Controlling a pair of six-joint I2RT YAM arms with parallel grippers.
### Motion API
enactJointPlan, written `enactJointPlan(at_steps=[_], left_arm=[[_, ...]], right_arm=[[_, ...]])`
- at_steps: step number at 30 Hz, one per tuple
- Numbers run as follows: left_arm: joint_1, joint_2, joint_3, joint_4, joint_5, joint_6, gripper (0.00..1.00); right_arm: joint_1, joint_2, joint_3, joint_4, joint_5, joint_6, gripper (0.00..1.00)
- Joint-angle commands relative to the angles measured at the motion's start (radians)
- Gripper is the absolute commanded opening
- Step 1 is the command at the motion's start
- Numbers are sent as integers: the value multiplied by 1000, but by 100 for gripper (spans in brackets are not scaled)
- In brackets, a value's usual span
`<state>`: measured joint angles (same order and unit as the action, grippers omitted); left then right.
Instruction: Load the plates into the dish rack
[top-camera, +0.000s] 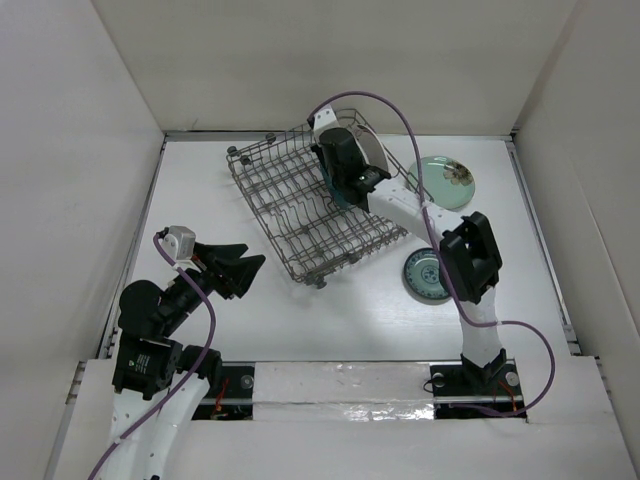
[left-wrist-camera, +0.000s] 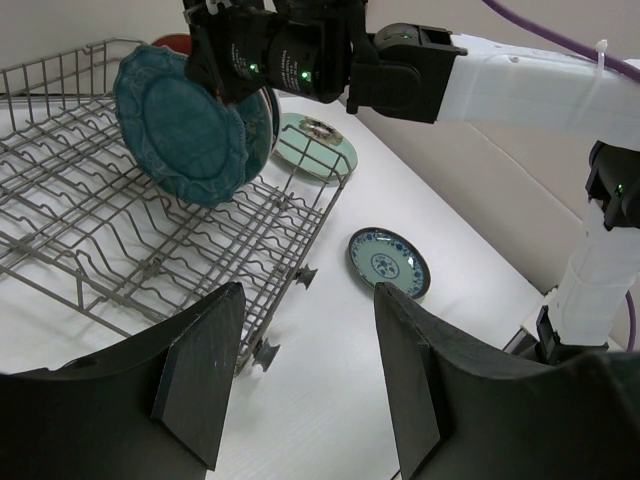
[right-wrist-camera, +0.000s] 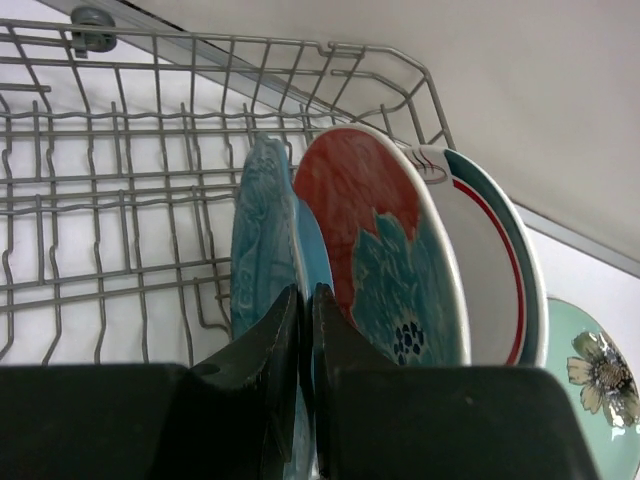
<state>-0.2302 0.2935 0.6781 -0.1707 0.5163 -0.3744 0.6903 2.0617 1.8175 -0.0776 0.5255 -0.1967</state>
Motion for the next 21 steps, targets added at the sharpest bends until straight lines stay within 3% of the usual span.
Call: enactJointPlan(at_steps=[1,4,9,11,21], left_arm=[[-8,10,-9,37,13,12,51],[-8,10,-9,37,13,12,51],[-8,12,-11,39,13,12,51],[-8,12,-11,39,13,11,51],[-8,13,-12,39,13,12,51]], right_arm=[[12,-2,-17,136,11,3,0],[12,-2,-38,145,22,16,1],[2,-35,-54,142,30,60,27],[-8,-44,-40,127,25,89,27],[-37,-123,-34,81,-27,166,56]])
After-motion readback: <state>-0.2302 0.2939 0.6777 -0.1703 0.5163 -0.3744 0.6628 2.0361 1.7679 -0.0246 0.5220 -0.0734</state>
